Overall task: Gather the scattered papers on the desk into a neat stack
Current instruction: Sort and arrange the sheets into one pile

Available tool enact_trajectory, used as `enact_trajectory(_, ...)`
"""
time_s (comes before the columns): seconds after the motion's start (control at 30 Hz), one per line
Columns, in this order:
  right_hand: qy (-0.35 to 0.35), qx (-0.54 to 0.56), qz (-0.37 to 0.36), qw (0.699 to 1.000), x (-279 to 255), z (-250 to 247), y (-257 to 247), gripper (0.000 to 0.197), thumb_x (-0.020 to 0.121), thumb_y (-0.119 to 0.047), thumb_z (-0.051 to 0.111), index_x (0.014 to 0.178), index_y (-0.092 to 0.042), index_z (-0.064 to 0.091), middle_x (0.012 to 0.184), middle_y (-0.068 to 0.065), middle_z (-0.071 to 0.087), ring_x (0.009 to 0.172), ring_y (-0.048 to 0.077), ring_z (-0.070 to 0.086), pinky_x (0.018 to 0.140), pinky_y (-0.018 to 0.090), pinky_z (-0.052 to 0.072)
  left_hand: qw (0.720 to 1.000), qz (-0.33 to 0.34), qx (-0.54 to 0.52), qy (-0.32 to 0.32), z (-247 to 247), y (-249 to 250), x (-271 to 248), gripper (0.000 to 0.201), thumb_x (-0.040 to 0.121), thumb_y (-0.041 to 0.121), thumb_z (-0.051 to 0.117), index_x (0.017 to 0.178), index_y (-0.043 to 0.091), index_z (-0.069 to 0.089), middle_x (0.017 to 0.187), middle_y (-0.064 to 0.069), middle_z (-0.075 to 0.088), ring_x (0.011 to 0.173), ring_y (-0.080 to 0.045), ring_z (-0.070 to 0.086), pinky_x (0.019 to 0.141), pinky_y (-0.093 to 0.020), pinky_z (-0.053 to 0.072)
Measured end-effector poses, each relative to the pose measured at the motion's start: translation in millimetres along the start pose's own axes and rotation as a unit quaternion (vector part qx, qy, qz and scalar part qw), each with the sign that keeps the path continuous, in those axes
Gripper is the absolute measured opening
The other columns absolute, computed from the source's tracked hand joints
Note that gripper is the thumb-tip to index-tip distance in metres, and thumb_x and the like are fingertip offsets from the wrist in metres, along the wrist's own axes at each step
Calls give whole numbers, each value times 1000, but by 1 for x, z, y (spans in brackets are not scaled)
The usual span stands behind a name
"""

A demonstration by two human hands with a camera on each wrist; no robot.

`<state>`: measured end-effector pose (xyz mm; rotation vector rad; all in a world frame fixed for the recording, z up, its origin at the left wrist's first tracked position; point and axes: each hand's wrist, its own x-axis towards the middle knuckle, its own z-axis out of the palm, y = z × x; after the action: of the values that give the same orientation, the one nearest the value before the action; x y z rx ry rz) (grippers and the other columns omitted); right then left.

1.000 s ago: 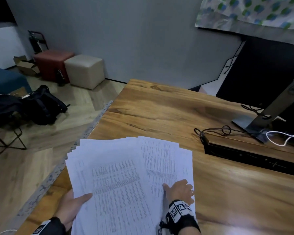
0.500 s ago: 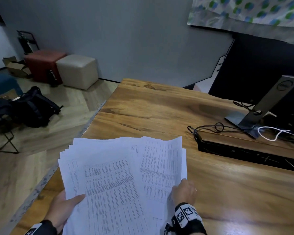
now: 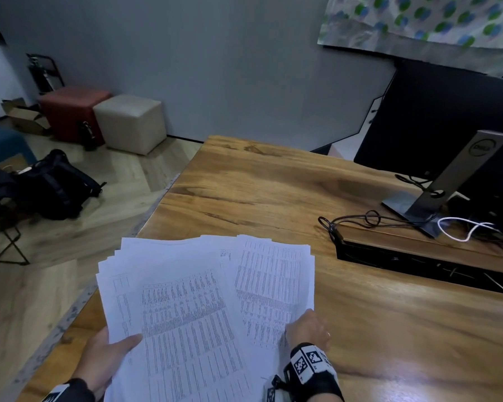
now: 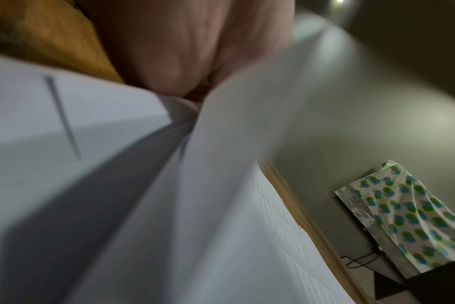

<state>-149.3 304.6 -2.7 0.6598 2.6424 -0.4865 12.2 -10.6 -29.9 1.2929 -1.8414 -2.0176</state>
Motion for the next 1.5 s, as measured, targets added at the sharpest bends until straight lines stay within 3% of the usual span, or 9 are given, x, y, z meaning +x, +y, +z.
enact_trajectory(0.2,19,62,-17,998,-6,8,4,29,90,-14,63,118,-9,58,119,16,60,106,35,60,87,42,55,1000,5,6,-7,0,2,-3,26,86,-6,68,98,17,68,107,-13,73,97,-37,70,92,-55,53)
enact_trajectory(0.4,-8,69,30,997,-14,6,6,50,85,-29,72,127,-12,51,130,19,51,121,37,47,91,44,49,1000,7,7,-12,-2,3,-6,28,86,-6,68,103,16,68,110,-12,74,98,-36,70,92,-54,54)
enact_trajectory(0.73,-4,160,30,987,-13,16,7,55,79,-20,76,127,-10,51,122,20,61,111,42,57,89,44,54,1000,6,-3,-13,-1,0,-9,26,87,-6,66,102,15,68,111,-13,74,99,-36,70,92,-54,54)
enact_trajectory(0.87,-15,283,31,959,-4,12,12,53,77,-13,76,120,-9,47,110,17,68,87,33,64,78,38,56,1000,4,-11,-10,-1,-1,-8,26,87,-5,67,104,15,68,112,-13,73,99,-36,70,92,-54,54)
enact_trajectory(1.0,-158,403,21,901,5,-12,17,60,73,-10,81,124,-1,52,109,18,71,92,36,72,85,54,59,1000,1,-21,-20,-4,-1,-6,28,88,-6,65,110,12,67,114,-13,73,101,-36,70,94,-54,53)
enact_trajectory(1.13,-135,376,-162,902,-16,-81,11,24,88,-4,66,109,-14,63,96,10,78,82,31,77,75,55,61,999,8,-19,-37,-4,4,-7,27,90,-5,63,112,11,66,112,-11,73,103,-36,69,95,-53,52)
enact_trajectory(1.23,-84,353,-277,890,-39,-131,8,26,89,-1,66,109,-18,64,95,4,78,80,23,76,61,35,61,998,4,-26,-55,-5,8,-7,27,92,-4,61,113,13,65,113,-11,72,105,-36,68,94,-52,52)
enact_trajectory(1.33,-113,387,-358,842,-63,-172,6,21,87,5,64,100,-10,69,93,5,80,73,13,76,57,20,57,996,-4,-49,-71,-8,9,-8,27,94,-4,58,111,16,65,115,-11,72,107,-36,67,91,-50,53)
enact_trajectory(1.5,-197,501,-395,745,-95,-201,3,20,68,-3,64,79,-13,77,78,11,79,61,19,75,53,30,61,993,-11,-72,-90,-10,13,-10,31,95,-2,56,122,12,61,119,-12,71,110,-37,66,96,-54,51)
